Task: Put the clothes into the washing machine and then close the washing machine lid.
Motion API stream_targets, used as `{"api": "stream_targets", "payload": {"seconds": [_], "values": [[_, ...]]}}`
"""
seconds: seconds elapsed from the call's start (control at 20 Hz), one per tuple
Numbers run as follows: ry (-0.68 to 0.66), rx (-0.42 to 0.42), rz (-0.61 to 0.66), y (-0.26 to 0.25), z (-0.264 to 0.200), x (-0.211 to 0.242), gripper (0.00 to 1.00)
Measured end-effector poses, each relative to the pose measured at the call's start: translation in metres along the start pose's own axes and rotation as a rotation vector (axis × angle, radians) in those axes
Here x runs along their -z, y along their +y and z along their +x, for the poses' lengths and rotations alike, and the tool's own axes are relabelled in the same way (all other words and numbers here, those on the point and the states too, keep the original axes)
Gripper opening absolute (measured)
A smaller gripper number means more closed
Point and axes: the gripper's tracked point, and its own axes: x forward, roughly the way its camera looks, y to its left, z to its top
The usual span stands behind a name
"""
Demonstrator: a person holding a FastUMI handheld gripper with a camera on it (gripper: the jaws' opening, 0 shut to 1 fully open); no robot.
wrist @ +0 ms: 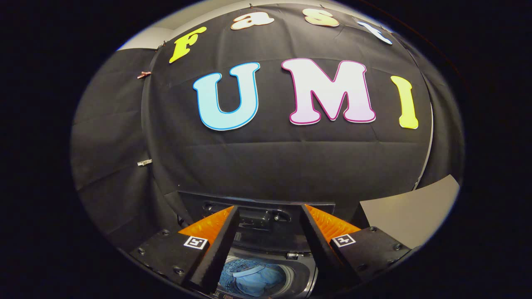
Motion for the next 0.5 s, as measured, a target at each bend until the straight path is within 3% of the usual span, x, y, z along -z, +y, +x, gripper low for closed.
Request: {"api": "stream_targets", "payload": {"seconds": [0.5], "values": [[-0.055, 0.032, 0.002, -0.004, 0.004, -0.012, 0.93]]}}
